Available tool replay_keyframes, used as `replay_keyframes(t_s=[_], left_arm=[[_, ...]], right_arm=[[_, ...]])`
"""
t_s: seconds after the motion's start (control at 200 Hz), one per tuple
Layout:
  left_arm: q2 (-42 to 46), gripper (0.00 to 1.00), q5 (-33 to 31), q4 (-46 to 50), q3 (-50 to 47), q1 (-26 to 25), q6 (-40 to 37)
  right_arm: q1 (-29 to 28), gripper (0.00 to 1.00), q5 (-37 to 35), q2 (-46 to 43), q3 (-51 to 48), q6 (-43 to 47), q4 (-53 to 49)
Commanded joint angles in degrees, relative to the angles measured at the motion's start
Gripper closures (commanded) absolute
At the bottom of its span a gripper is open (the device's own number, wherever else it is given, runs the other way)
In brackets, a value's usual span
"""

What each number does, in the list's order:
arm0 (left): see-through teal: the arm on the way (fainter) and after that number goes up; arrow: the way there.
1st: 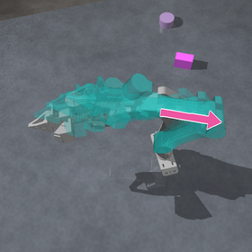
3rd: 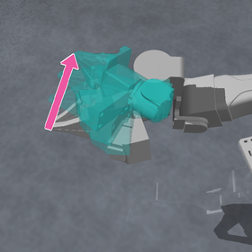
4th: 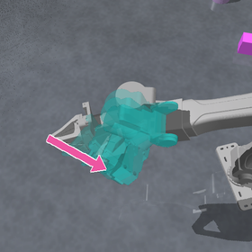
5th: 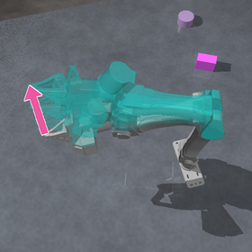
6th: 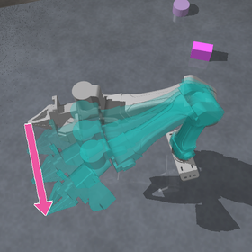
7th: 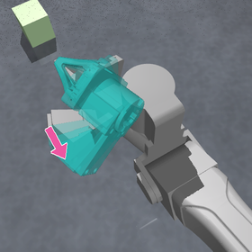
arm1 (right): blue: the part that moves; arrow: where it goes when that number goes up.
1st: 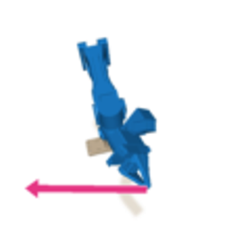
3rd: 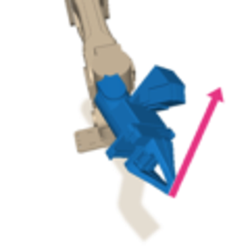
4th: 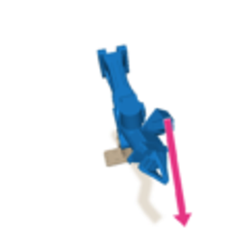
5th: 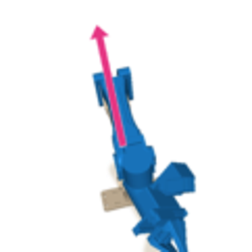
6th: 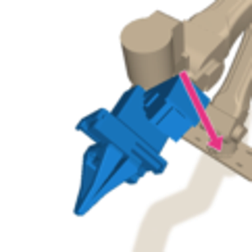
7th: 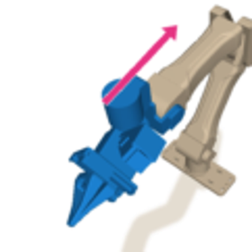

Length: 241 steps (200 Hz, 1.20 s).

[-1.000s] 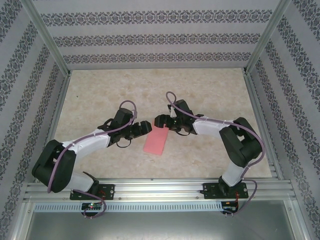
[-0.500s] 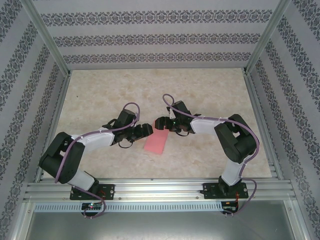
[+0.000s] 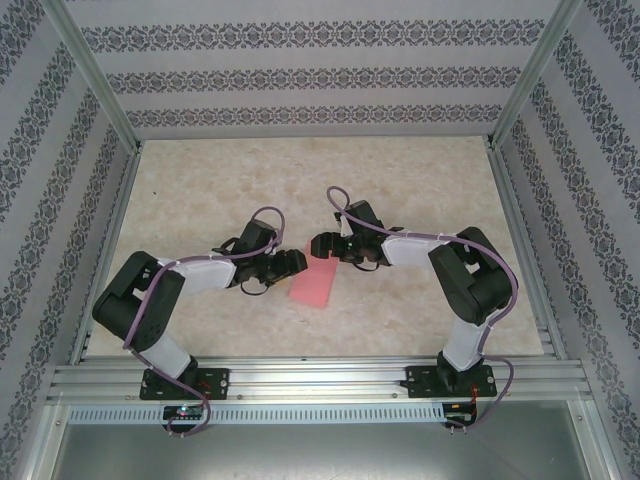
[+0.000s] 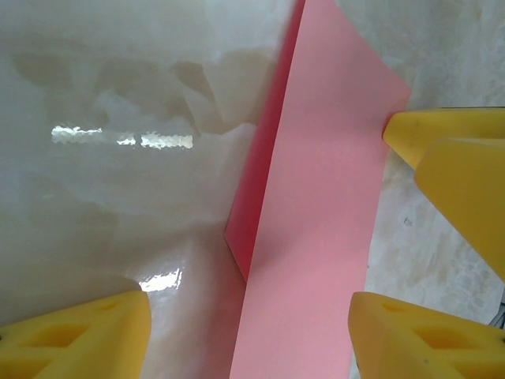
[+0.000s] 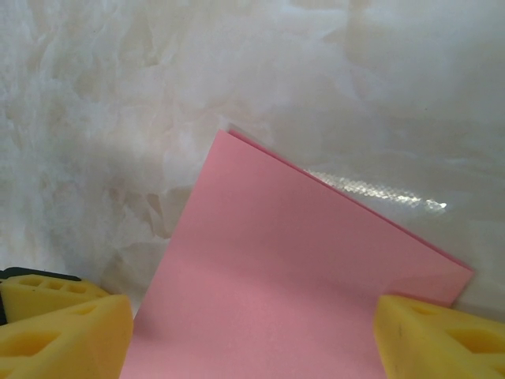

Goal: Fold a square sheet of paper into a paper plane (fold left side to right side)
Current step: Third fold the triangle at the center of the table.

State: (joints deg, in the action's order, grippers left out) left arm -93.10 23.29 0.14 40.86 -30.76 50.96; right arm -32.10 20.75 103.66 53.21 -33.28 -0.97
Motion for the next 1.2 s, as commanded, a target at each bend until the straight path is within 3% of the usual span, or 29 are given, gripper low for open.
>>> replay_keyframes(t_s=[0.0,0.405,0.819,1.054,1.199], left_arm=[[-2.62,0.36,2.82,-5.74,1.98,-0.7,1.43],[-4.31,0.52,4.66,-9.45,2.72,-1.53,3.37],[-1.47,0.73,2.97,-6.84,2.11,-1.75,2.91],[-1.64,0.94,2.03,-6.79,2.47,-3.75,3.77],[-1.78,0.97,0.63,-6.29,2.86,-4.69,5.04]], right_arm=[[0.46,0.19,0.48,2.16,0.07,0.67,0.97],[0.5,0.19,1.44,2.41,0.08,0.54,1.65],[0.81,0.18,1.55,0.97,-0.18,1.6,2.13],[1.58,0.13,-0.28,-5.04,-2.27,5.11,1.41],[1.8,0.12,-3.35,-12.27,-5.62,7.85,-1.63]])
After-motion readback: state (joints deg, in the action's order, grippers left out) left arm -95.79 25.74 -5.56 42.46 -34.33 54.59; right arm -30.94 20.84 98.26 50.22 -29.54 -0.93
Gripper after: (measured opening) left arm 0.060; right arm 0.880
